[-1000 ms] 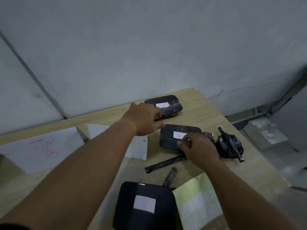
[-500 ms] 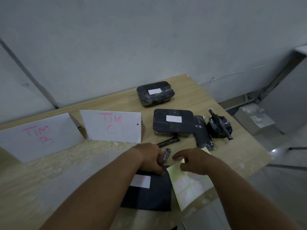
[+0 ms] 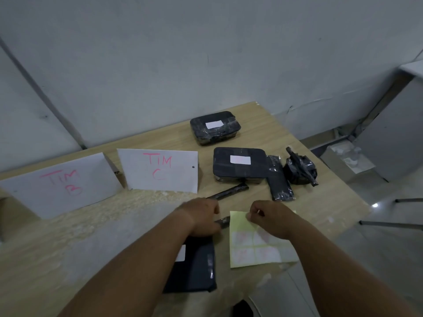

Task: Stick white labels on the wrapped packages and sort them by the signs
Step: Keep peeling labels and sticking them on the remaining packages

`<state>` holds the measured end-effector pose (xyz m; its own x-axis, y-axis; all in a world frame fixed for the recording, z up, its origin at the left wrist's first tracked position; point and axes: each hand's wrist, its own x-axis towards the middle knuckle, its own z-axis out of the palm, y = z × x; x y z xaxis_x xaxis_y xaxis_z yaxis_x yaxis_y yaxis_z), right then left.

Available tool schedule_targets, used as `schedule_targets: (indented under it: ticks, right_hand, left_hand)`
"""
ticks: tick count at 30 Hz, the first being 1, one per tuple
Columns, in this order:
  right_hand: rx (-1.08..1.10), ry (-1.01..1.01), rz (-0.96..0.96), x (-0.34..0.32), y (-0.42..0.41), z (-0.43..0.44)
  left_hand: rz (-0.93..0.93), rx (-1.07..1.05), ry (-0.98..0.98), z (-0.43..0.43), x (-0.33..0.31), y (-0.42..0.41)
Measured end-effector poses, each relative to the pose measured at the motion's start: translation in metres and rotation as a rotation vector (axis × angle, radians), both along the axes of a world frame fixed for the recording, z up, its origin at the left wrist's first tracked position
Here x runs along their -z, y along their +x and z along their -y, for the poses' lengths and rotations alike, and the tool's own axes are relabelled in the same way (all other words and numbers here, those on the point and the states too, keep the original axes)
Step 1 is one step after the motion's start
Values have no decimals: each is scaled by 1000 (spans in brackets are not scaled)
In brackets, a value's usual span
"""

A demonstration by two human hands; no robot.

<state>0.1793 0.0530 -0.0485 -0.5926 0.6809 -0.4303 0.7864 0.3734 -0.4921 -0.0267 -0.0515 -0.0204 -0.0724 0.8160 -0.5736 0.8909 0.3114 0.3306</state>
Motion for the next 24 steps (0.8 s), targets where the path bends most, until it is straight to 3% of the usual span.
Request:
schedule_targets:
  ticks: [2,5,8,13,17,24]
  right_hand:
    - [31,-28,-39,-2,1,-3]
    - [70,-27,-105,-4,4,-10]
    - [91,20,-137,-2,11,-18]
    - [217,188,-399,-2,25,-13]
    - [102,166,-279,3,25,0]
    - [166,222,-221,8,21,2]
  left_hand:
    - [228,-142,28,-2,-1,10]
    - [315,-207,78,-12,6,25]
    - [559,-425,87,-19,16,41]
    - [832,-802,104,-29,20,57]
    - [947,-953,107,-39,20,65]
    - [986,-1007,125,-47,20,72]
